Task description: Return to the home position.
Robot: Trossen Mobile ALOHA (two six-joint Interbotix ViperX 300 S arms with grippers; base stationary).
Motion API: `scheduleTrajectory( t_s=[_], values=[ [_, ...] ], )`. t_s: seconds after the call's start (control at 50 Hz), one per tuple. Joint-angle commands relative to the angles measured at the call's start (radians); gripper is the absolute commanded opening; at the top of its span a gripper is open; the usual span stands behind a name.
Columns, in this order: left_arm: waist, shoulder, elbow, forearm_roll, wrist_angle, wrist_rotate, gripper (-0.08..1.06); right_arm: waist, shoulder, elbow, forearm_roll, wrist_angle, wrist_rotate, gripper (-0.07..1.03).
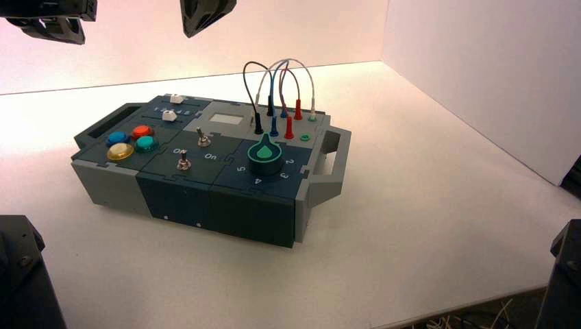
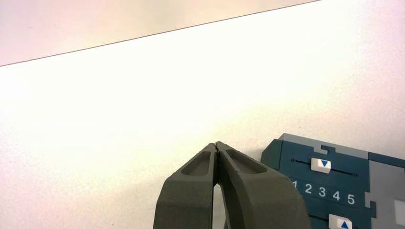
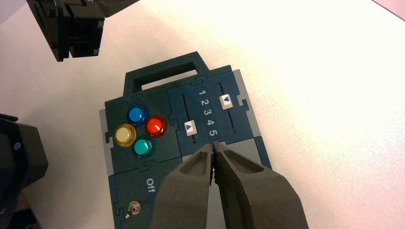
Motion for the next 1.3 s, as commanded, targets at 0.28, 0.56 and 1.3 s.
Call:
scheduleTrajectory(
  t_s=[0.28, 0.56, 1.3],
  values=[
    [-0.003, -0.003, -0.021, 0.002, -0.009, 0.006, -0.03, 0.002, -0.026, -0.023, 0.003, -0.008, -0.003, 0.0],
    [-0.006, -0.025, -0.02, -0.002, -0.003, 0.006, -0.03, 0.002, -0.038, -0.017, -0.002, -0.021, -0.003, 0.0],
    [-0.02, -0.413, -0.034, -0.015, 0.238, -0.072, -0.03, -0.158, -0.215, 0.175, 0.0, -0.153, -0.003, 0.0]
  ],
)
